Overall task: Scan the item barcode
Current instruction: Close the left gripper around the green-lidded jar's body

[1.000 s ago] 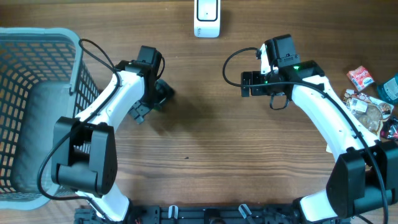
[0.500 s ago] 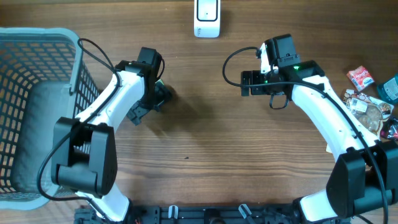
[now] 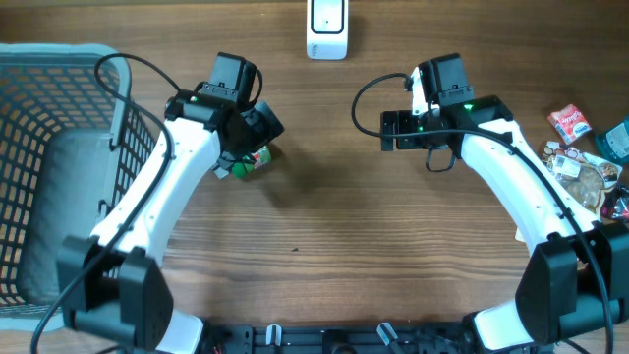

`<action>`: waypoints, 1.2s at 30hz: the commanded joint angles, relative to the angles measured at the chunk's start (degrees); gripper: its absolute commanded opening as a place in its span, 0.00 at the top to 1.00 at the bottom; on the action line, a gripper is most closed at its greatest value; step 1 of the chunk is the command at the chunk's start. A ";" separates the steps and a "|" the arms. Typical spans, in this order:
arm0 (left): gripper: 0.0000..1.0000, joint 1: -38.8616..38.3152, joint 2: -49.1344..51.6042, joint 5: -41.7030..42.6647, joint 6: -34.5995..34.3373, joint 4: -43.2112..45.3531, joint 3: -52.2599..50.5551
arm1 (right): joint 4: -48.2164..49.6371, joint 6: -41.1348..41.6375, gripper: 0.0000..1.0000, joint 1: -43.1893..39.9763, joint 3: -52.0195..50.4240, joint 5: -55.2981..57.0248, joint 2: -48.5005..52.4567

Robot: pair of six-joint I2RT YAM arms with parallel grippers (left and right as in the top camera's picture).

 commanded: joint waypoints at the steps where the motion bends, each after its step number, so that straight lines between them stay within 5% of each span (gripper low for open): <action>1: 0.00 0.22 4.70 1.25 1.22 0.50 0.33 | -0.11 0.20 0.00 -0.13 1.11 -0.72 -0.15; 36: 0.00 4.87 6.88 1.51 1.33 0.26 0.72 | 0.39 0.22 0.00 -0.13 1.11 -0.72 -0.15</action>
